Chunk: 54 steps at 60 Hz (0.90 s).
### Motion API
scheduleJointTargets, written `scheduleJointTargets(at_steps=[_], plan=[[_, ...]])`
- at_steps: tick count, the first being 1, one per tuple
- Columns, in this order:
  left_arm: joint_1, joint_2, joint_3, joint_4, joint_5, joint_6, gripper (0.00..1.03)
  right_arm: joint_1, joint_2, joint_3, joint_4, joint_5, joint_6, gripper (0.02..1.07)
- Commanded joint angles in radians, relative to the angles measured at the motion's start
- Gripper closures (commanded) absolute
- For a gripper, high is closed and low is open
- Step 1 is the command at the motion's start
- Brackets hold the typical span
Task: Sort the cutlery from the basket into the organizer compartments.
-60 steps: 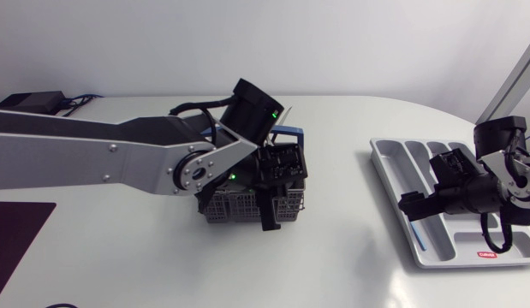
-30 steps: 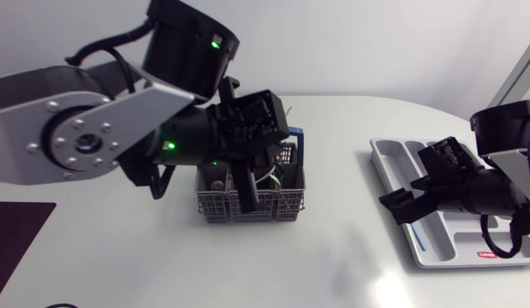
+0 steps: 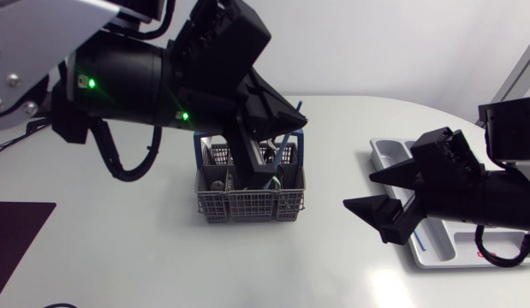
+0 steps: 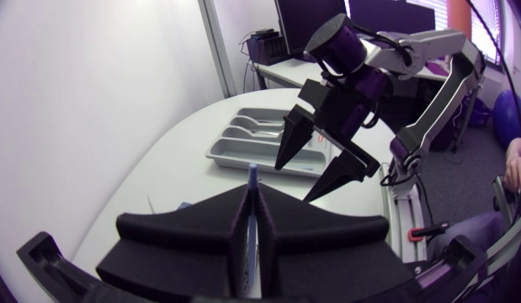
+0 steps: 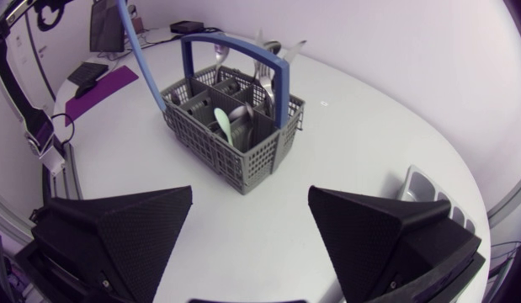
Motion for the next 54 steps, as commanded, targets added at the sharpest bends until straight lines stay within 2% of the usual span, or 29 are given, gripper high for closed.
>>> scheduleJointTargets(at_steps=[1, 21, 37, 54], plan=[[0.033, 0.046, 0.056, -0.012, 0.067, -0.111, 1.00, 0.029, -0.005, 0.037, 0.026, -0.029, 0.039, 0.08], [0.115, 0.132, 0.119, -0.015, 0.322, -0.298, 1.00, 0.147, 0.072, 0.106, 0.098, -0.107, 0.077, 0.14], [0.121, 0.158, 0.117, 0.036, 0.351, -0.371, 1.00, 0.187, 0.162, 0.190, 0.094, -0.131, 0.108, 0.18], [0.124, 0.170, 0.119, 0.099, 0.351, -0.428, 1.00, 0.193, 0.194, 0.212, 0.094, -0.153, 0.119, 0.48]])
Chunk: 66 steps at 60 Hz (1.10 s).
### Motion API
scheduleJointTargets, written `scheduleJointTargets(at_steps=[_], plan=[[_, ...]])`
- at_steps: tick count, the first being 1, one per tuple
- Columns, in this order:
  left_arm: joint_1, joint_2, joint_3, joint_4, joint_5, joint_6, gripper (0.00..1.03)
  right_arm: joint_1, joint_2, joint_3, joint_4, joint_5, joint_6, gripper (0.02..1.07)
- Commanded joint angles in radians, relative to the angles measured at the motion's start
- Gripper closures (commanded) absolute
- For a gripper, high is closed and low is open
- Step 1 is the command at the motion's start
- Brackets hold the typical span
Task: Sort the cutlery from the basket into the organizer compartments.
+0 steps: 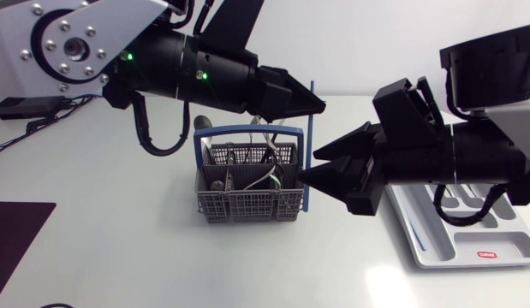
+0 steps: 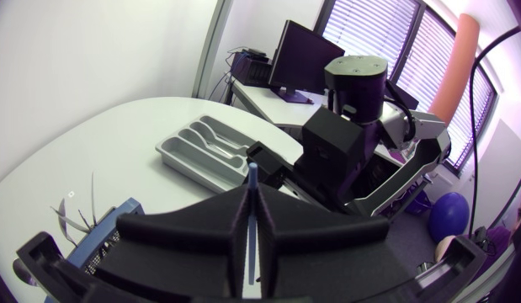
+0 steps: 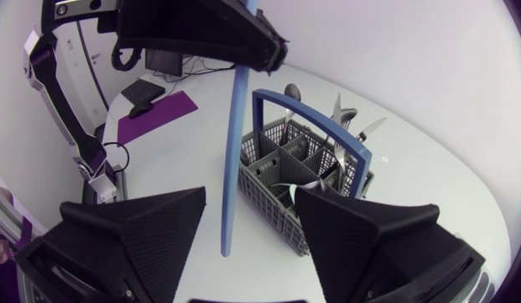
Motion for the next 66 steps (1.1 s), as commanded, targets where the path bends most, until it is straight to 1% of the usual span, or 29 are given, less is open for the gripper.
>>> scheduleJointTargets(at_steps=[1, 3, 11, 15, 18, 30, 34, 37, 38, 39, 40, 41, 42, 43, 46, 47, 49, 51, 52, 57, 62, 66], plan=[[0.010, 0.021, 0.034, 0.016, 0.016, -0.035, 1.00, 0.009, 0.015, 0.023, -0.001, -0.011, 0.023, 0.50], [0.008, 0.021, 0.034, 0.016, 0.016, -0.035, 1.00, 0.010, 0.017, 0.025, 0.002, -0.009, 0.024, 0.55], [0.005, 0.024, 0.036, 0.020, 0.016, -0.035, 1.00, 0.012, 0.020, 0.025, 0.002, -0.009, 0.026, 0.70], [0.007, 0.026, 0.036, 0.020, 0.016, -0.035, 1.00, 0.012, 0.020, 0.023, 0.004, -0.009, 0.026, 0.82], [0.008, 0.026, 0.034, 0.020, 0.016, -0.035, 1.00, 0.012, 0.020, 0.020, 0.004, -0.009, 0.024, 0.89], [0.005, 0.024, 0.042, 0.022, 0.016, -0.044, 1.00, 0.019, 0.020, 0.017, 0.001, -0.020, 0.021, 0.94], [0.005, 0.024, 0.047, 0.022, 0.017, -0.047, 0.99, 0.022, 0.018, 0.015, -0.001, -0.020, 0.021, 0.98], [0.008, 0.024, 0.051, 0.022, 0.017, -0.053, 0.92, 0.021, 0.015, 0.014, -0.003, -0.020, 0.020, 0.98], [0.008, 0.024, 0.051, 0.020, 0.017, -0.055, 0.91, 0.022, 0.014, 0.012, -0.004, -0.020, 0.020, 0.98], [0.011, 0.024, 0.057, 0.020, 0.017, -0.058, 0.86, 0.022, 0.012, 0.011, -0.006, -0.020, 0.020, 0.98], [0.011, 0.024, 0.057, 0.020, 0.017, -0.059, 0.85, 0.022, 0.011, 0.009, -0.007, -0.020, 0.020, 0.98], [0.014, 0.024, 0.062, 0.020, 0.016, -0.062, 0.79, 0.021, 0.009, 0.008, -0.007, -0.020, 0.018, 0.99], [0.014, 0.024, 0.062, 0.020, 0.016, -0.062, 0.79, 0.021, 0.008, 0.008, -0.009, -0.020, 0.018, 0.99], [0.019, 0.024, 0.068, 0.019, 0.016, -0.064, 0.71, 0.022, 0.004, 0.005, -0.012, -0.018, 0.018, 0.99], [0.027, 0.021, 0.084, 0.016, 0.016, -0.064, 0.55, 0.021, -0.003, 0.000, -0.018, -0.017, 0.017, 0.99], [0.028, 0.021, 0.085, 0.016, 0.016, -0.064, 0.52, 0.019, -0.005, 0.000, -0.021, -0.018, 0.015, 0.99], [0.037, 0.018, 0.096, 0.014, 0.016, -0.064, 0.42, 0.018, -0.012, -0.003, -0.030, -0.018, 0.010, 0.99], [0.047, 0.015, 0.102, 0.014, 0.016, -0.064, 0.38, 0.015, -0.020, -0.006, -0.033, -0.018, 0.010, 0.99], [0.059, 0.014, 0.111, 0.014, 0.014, -0.064, 0.33, 0.012, -0.028, -0.011, -0.036, -0.018, 0.010, 0.99], [0.091, 0.008, 0.137, 0.014, 0.008, -0.065, 0.24, 0.004, -0.051, -0.024, -0.053, -0.015, 0.001, 0.99], [0.129, 0.001, 0.168, 0.008, 0.005, -0.065, 0.23, -0.013, -0.068, -0.034, -0.075, -0.011, -0.010, 0.99], [0.163, 0.000, 0.197, -0.015, 0.002, -0.049, 0.23, -0.056, -0.088, -0.037, -0.107, -0.011, -0.033, 0.99]])
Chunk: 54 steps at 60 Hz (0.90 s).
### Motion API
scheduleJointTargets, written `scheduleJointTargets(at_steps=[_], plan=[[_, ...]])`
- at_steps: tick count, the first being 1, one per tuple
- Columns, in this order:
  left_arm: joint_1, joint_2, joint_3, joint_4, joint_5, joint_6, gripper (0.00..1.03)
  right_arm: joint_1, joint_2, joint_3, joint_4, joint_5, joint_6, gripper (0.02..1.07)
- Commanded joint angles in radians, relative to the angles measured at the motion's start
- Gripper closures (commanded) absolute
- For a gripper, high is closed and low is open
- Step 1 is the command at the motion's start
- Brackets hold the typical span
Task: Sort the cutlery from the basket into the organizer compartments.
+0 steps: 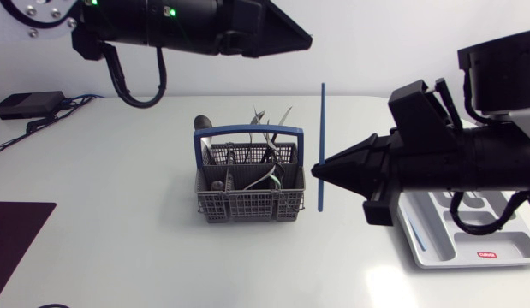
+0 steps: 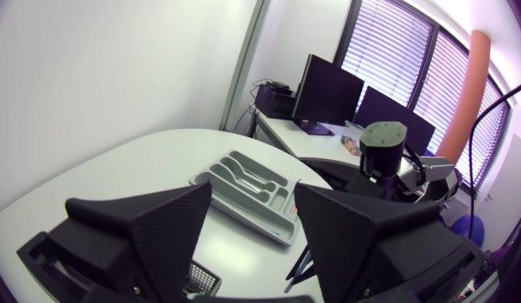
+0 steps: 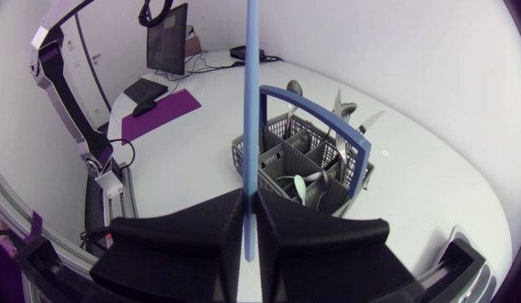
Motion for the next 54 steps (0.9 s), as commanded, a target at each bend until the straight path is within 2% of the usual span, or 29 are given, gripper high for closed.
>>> scheduleJointTargets(at_steps=[1, 6, 12, 14, 20, 23, 34, 54], plan=[[0.045, -0.014, 0.065, -0.025, 0.003, 0.003, 0.23, -0.047, -0.029, -0.033, -0.038, 0.002, -0.033, 0.99], [0.084, -0.014, 0.102, -0.083, 0.000, 0.065, 0.23, -0.115, -0.056, -0.039, -0.092, 0.004, -0.074, 0.99], [0.093, -0.023, 0.123, -0.177, -0.043, 0.209, 0.23, -0.237, -0.067, -0.042, -0.147, 0.013, -0.119, 0.99], [0.087, -0.028, 0.122, -0.206, -0.081, 0.270, 0.23, -0.283, -0.063, -0.045, -0.158, 0.017, -0.136, 0.99], [0.067, -0.033, 0.105, -0.279, -0.126, 0.396, 0.23, -0.421, -0.026, -0.050, -0.179, 0.019, -0.173, 0.99], [0.035, -0.037, 0.073, -0.324, -0.177, 0.488, 0.23, -0.492, 0.006, -0.051, -0.179, 0.019, -0.188, 0.99], [-0.085, -0.091, -0.097, -0.332, -0.364, 0.706, 0.23, -0.642, 0.134, -0.051, -0.166, 0.067, -0.215, 0.99], [-0.225, -0.103, -0.274, -0.316, -0.554, 0.915, 0.23, -0.765, 0.338, -0.054, -0.093, 0.188, -0.185, 0.98]])
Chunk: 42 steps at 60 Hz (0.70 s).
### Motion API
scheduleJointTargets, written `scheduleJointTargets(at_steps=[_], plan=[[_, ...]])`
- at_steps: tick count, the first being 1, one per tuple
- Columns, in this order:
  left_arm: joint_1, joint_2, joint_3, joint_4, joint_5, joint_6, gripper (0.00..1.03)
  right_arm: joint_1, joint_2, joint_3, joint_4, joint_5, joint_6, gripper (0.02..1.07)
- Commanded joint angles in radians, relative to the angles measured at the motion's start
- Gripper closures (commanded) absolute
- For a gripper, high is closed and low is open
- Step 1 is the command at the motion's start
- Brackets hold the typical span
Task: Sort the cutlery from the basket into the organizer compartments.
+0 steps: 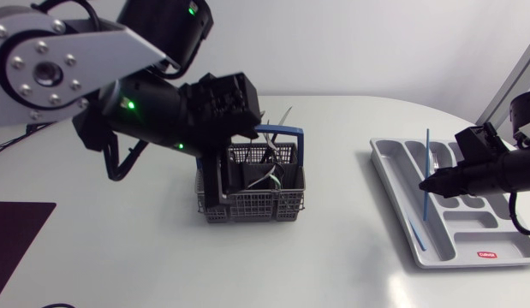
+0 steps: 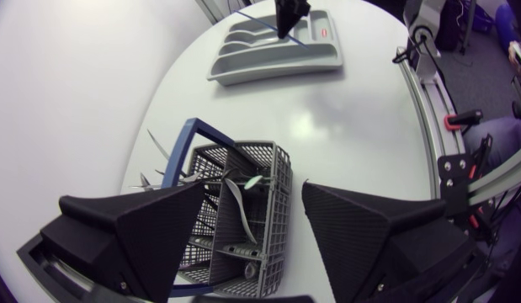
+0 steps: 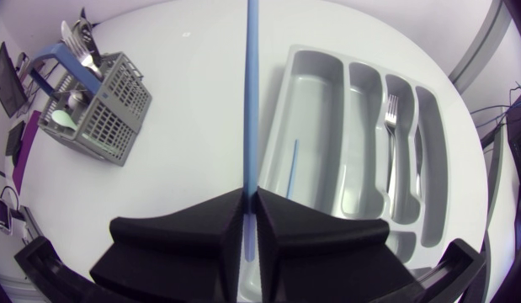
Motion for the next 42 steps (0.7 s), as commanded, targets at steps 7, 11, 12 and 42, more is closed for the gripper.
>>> scheduleJointTargets(at_steps=[7, 11, 12, 42], plan=[[-0.076, -0.011, -0.116, 0.080, -0.102, 0.129, 0.23, -0.059, 0.133, -0.030, 0.064, 0.040, 0.013, 0.98], [-0.092, -0.008, -0.150, 0.126, -0.140, 0.157, 0.23, -0.073, 0.176, -0.035, 0.090, 0.048, 0.013, 0.98], [-0.099, -0.006, -0.161, 0.143, -0.151, 0.161, 0.23, -0.074, 0.187, -0.037, 0.097, 0.052, 0.011, 0.98], [-0.096, 0.092, -0.198, 0.300, -0.197, 0.301, 0.34, -0.078, 0.340, -0.066, 0.189, 0.085, 0.013, 0.87]])
